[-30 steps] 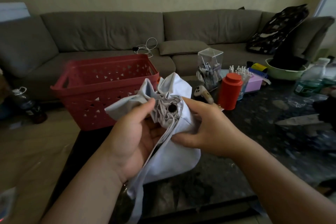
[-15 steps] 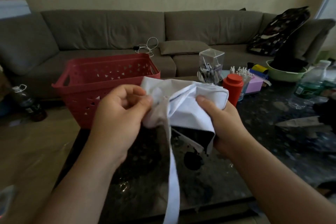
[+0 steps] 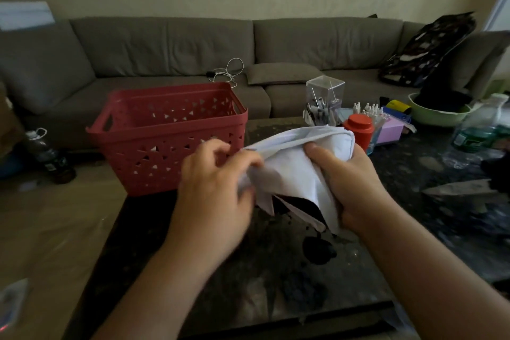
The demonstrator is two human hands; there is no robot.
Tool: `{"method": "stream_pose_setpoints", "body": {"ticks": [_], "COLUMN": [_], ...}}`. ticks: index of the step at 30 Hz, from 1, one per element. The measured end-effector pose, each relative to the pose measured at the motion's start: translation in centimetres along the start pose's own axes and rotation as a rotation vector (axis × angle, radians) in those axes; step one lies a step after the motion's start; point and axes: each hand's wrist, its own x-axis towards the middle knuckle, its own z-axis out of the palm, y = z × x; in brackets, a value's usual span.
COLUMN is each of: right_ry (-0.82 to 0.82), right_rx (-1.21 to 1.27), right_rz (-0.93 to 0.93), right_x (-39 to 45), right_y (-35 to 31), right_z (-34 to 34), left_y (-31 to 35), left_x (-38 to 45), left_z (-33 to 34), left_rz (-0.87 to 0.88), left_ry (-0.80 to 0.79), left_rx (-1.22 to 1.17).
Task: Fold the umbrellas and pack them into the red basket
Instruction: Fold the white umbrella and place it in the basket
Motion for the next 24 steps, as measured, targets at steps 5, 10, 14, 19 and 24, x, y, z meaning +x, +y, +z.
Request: {"method": "stream_pose_setpoints", "body": {"ticks": [5, 10, 14, 19, 24], "right_ry": [-0.376, -0.354, -0.371, -0.385, -0.367], "right_rx": [0.002, 0.056, 0.221, 0.282, 0.296], "right_rz": [0.244, 0.382, 0.373, 0.320, 0.300], "right_x": [-0.6, 0.1, 0.8, 1.1, 0.8], "right_y": [-2.0, -1.5, -0.9, -0.4, -0.5], "right_z": [-2.5, -3.6, -4.2, -3.7, -3.3], "left_y": [-3.6, -4.7, -5.5, -5.7, -5.9], "left_x": [2.0, 2.0, 2.4, 2.3, 1.9], "left_z": [-1.4, -0.8, -0.6, -1.1, -1.4], "left_rz": [-0.222, -0.320, -0.375, -0.337, -0.358], "left_ry": [-0.133, -0.387, -0.238, -0.244, -0.480], "left_rx": [-0.453, -0.665, -0.747, -0.679, -0.610]}}
